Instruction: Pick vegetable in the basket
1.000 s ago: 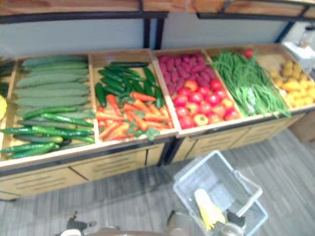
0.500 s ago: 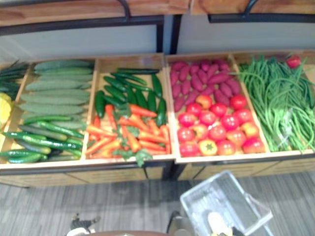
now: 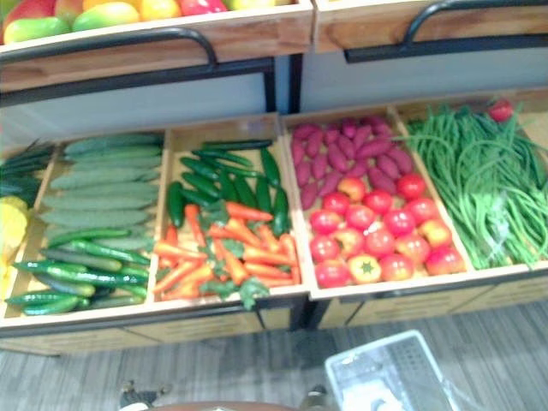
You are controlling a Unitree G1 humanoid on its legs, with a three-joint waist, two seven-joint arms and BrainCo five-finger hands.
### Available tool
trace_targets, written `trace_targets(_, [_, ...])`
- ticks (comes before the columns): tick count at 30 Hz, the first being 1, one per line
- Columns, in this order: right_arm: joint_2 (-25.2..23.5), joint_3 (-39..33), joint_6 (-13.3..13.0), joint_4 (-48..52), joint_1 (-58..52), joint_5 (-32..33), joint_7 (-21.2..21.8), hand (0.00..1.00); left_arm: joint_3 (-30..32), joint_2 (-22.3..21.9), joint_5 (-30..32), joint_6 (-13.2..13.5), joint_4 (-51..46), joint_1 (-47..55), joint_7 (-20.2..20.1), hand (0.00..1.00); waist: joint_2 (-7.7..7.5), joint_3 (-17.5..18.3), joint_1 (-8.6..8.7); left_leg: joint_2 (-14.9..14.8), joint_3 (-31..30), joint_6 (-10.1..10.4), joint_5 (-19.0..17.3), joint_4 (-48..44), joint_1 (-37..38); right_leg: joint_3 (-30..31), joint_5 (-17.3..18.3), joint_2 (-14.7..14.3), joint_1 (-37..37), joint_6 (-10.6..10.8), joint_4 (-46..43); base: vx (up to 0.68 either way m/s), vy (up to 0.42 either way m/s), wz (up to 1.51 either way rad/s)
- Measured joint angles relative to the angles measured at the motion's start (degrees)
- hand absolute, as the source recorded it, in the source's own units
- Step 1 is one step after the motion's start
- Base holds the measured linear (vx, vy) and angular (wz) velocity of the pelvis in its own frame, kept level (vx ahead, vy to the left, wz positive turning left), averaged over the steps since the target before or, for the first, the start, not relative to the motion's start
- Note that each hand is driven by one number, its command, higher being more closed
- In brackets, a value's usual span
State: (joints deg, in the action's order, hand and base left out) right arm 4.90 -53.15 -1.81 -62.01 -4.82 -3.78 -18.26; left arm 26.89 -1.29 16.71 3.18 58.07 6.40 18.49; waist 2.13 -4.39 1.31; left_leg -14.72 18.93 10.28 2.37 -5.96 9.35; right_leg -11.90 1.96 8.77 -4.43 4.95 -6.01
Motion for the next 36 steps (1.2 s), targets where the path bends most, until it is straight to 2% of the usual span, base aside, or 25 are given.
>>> trace_targets(4, [-0.2, 3.0, 0.0, 1.1, 0.3, -0.8, 0.0, 1.00, -5.8, 1.9, 2.2, 0.5, -1.2, -2.3, -0.9, 0.00, -0.02, 0.0, 0.01, 0.6, 2.4, 0.5, -4.2, 3.5, 1.7, 1.6, -2.0, -0.5, -2.3, 0.9, -0.2, -0.11, 0.109, -0.20])
trace_targets(6, [-0.3, 5.3, 0.0, 2.2, 0.6, -1.5, 0.0, 1.00, -7.3, 2.1, 2.2, 0.7, -2.1, -2.4, -0.9, 0.00, -0.52, -0.3, -0.07, 1.6, 4.4, -0.1, -6.4, 3.9, 1.9, 3.3, -3.3, -0.4, -3.6, 1.7, -0.3, -0.21, 0.147, -0.41])
trace_targets(9, [-0.3, 6.6, 0.1, 3.2, 1.5, -3.1, 0.0, 1.00, -10.6, 2.6, 2.2, 0.9, -3.7, -2.2, -0.9, 0.00, -0.16, -0.9, -0.23, 1.8, 7.6, 0.2, -12.4, 3.8, 1.7, 4.1, -4.4, -0.2, -5.6, 2.3, -1.2, -0.23, 0.142, -0.19])
trace_targets(11, [-1.6, 6.6, 0.5, 3.1, 2.0, -3.1, -0.1, 1.00, -12.6, 3.9, 2.2, 1.5, -7.0, -1.5, -0.8, 0.00, -2.15, -2.6, -0.42, 3.1, 7.3, -0.5, -13.8, 1.6, 0.9, 2.6, -3.9, 2.1, -5.6, 1.2, -2.3, -0.23, 0.072, 0.01])
trace_targets(14, [-1.5, 7.1, 0.3, 2.9, 1.7, -3.2, -0.1, 1.00, -13.1, 4.8, 2.6, 1.7, -7.9, 0.7, -0.7, 0.00, -3.64, -2.3, -1.67, 3.2, 7.0, -0.2, -15.4, -0.4, -0.3, 2.4, -6.4, 2.1, -5.3, 1.1, 1.0, -0.10, 0.025, -0.18])
trace_targets(17, [-1.4, 7.5, 0.2, 2.6, 1.6, -3.3, -0.1, 1.00, -13.5, 5.3, 4.8, 1.7, -8.2, 1.2, -0.7, 0.00, -3.82, -2.0, -1.72, 3.8, 5.9, -0.2, -15.4, -0.2, -2.0, 2.2, -9.1, 1.9, -4.9, 1.3, 5.2, 0.01, 0.007, -0.02])
trace_targets(19, [-1.1, 7.4, 0.2, 2.4, 1.5, -4.8, -0.1, 1.00, -13.6, 5.4, 6.3, 2.0, -10.7, 2.7, -0.7, 0.00, -3.26, -1.9, -1.68, 4.0, 5.5, -0.4, -14.9, -0.3, -2.1, 2.0, -11.5, 1.5, -3.2, 2.4, 9.2, 0.09, 0.005, -0.01])
trace_targets(21, [-0.2, 7.4, 0.2, 1.5, 1.2, -5.1, -0.1, 1.00, -13.5, 5.7, 7.5, 3.6, -13.9, 5.0, 0.0, 0.00, -2.53, -1.5, -1.68, 3.9, 4.2, -0.4, -14.9, -0.1, -1.7, 1.7, -12.9, 1.1, -1.5, 3.0, 11.7, 0.13, 0.002, 0.02])
trace_targets(25, [1.0, 7.5, -1.0, 0.3, 1.0, -5.2, -0.1, 1.00, -12.9, 7.2, 12.1, 6.3, -18.0, 6.9, 3.9, 0.00, -1.69, -0.9, -1.79, 4.0, 2.1, -0.4, -14.9, 0.1, 0.0, 0.6, -13.0, 1.2, 0.7, 3.0, 12.1, 0.07, 0.000, 0.05])
trace_targets(29, [1.0, 8.7, -2.6, 0.1, 0.2, -5.2, -0.1, 1.00, -10.5, 10.0, 15.8, 7.2, -25.0, 8.9, 8.2, 0.00, -1.82, -0.2, -1.78, 4.4, 0.7, -0.6, -15.0, 0.8, 0.1, -0.9, -13.0, 1.6, 1.1, 3.0, 12.1, 0.00, -0.006, 0.11])
trace_targets(33, [1.0, 8.9, -2.9, -0.2, -0.3, -5.2, -0.1, 1.00, -9.1, 13.2, 16.3, 8.1, -34.4, 11.9, 8.8, 0.00, -1.73, 0.1, -2.04, 4.5, 0.6, -0.9, -15.2, 1.0, 0.8, -1.5, -12.9, 1.8, 2.0, 3.0, 12.2, -0.04, -0.022, 0.06])
trace_targets(36, [2.4, 10.9, -3.6, -0.1, -1.2, -5.2, 0.0, 1.00, -8.5, 16.9, 20.0, 8.9, -41.8, 13.2, 8.9, 0.00, -1.12, 0.6, -2.32, 5.2, 0.1, -1.3, -15.5, 1.5, 0.8, -1.6, -13.0, 2.5, 1.9, 3.0, 12.4, -0.08, -0.023, 0.04])
